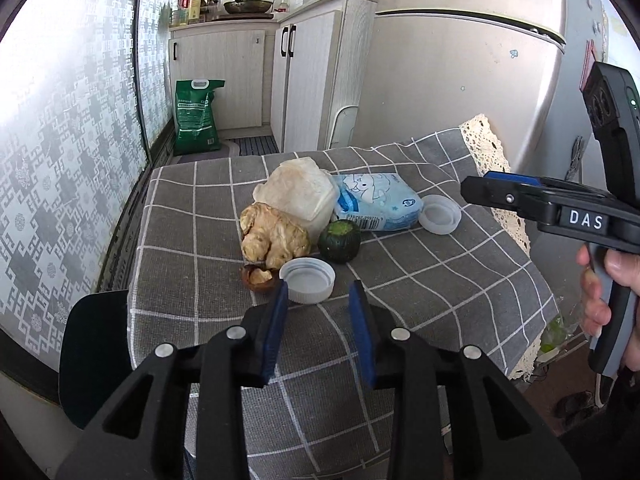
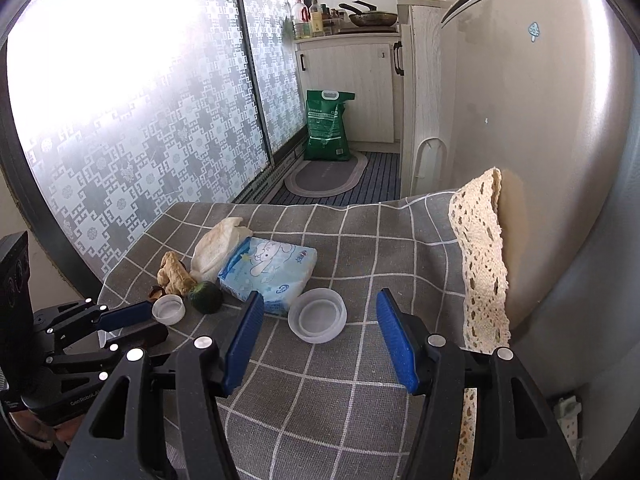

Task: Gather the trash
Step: 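Grasp the small white plastic lid with the left gripper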

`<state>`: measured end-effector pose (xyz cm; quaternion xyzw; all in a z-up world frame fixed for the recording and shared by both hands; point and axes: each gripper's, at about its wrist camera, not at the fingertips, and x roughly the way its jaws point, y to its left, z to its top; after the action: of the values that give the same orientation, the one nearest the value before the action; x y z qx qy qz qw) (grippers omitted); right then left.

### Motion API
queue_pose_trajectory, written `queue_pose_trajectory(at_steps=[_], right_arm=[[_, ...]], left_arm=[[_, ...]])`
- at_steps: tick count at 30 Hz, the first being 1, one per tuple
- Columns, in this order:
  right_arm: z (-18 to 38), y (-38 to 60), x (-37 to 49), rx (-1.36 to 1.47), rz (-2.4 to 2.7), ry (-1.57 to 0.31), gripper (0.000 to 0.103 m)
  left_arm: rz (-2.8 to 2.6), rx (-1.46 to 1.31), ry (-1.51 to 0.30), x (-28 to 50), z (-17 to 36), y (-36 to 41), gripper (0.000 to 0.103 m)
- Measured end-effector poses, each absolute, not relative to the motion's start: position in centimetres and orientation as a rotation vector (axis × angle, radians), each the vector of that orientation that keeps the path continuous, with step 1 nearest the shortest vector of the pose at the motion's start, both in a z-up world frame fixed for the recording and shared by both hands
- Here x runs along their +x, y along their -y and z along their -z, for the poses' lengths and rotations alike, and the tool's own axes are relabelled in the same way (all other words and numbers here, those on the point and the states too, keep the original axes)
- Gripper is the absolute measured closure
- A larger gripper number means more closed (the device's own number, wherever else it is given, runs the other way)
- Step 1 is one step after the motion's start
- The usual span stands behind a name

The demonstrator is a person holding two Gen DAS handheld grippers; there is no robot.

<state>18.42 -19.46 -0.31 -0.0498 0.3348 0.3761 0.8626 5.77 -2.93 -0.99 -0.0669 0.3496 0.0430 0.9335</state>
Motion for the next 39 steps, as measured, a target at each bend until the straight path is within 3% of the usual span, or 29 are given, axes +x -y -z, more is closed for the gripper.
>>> queue_pose_trajectory(at_steps=[12, 15, 17, 18, 26, 29, 35, 39], right_arm=[[1.3, 20.5, 18.5, -0.125, -0.793, -0.728, 0.044], [1.6, 20.2, 18.3, -0.142, -0.808, -0.736, 0.038], [1.9, 19.9, 18.1, -0.161, -0.813, -0.738, 0.035], [2.0, 19.7, 18.0, -0.171, -0.813, -0.739, 0.035], [2.8, 18.0, 17.8, -0.238, -0.795, -0.727, 0.035], [2.9, 17.2, 17.7, -0.267, -0.782, -0.706, 0.044], [3.6, 15.4, 17.8, -0.338, -0.765, -0.708, 0.047], [3.6, 14.7, 18.2, -0.357, -0.744, -0.711, 0.056]], left_arm=[[-0.168, -0.101, -0.731, 7.6, 1.8, 2.7, 0.064], [-0.175, -0.098, -0.730, 7.8, 1.8, 2.7, 0.064], [-0.174, -0.093, -0.727, 7.9, 1.9, 2.7, 0.065], [-0.173, -0.087, -0.725, 7.9, 1.9, 2.7, 0.071], [-0.141, -0.097, -0.710, 6.8, 1.6, 2.8, 0.071], [-0.119, -0.103, -0.699, 6.1, 1.4, 2.7, 0.071], [-0.072, -0.121, -0.661, 4.7, 0.9, 2.2, 0.071], [-0.052, -0.153, -0.616, 3.5, 0.1, 1.0, 0.071]])
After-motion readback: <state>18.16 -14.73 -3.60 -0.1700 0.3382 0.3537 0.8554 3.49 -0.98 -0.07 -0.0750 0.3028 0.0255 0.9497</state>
